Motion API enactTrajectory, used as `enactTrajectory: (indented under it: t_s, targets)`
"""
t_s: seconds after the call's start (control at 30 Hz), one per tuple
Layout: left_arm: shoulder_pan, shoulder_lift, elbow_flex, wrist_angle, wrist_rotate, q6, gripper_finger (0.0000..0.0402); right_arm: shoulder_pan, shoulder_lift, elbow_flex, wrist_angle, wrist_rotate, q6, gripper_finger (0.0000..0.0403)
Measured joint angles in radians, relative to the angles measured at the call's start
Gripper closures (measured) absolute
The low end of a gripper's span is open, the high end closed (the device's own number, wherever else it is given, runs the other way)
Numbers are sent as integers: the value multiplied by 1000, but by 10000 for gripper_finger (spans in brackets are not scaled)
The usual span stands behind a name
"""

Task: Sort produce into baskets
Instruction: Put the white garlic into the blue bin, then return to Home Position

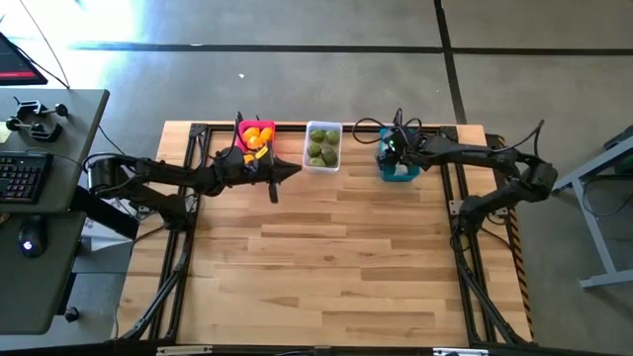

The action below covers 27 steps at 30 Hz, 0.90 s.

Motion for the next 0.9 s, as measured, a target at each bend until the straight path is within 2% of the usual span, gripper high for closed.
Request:
enactTrajectory:
  t_s: [0.13,0.33,0.47,0.63,0.73,0.83,0.9]
  targets:
    - [22,0,-19,26,-2,-10,401,0,0,-39,23,-7,-1,213]
    - [64,0,-120,220,-2,-68,401,0,0,-57,23,-12,12,120]
    - [82,-1,-144,271,-1,-70,401,0,0,-30,-29,-10,-9,97]
    - [99,-5,-144,267,1,-71,401,1,-44,-7,-102,8,-33,94]
    - [107,-35,-144,246,7,-71,401,9,-93,-6,-139,1,-41,106]
    - [114,-84,-144,179,7,-57,401,27,-125,-6,-170,1,-57,144]
    - [119,-120,-143,133,6,-43,401,28,-126,-11,-158,5,-65,186]
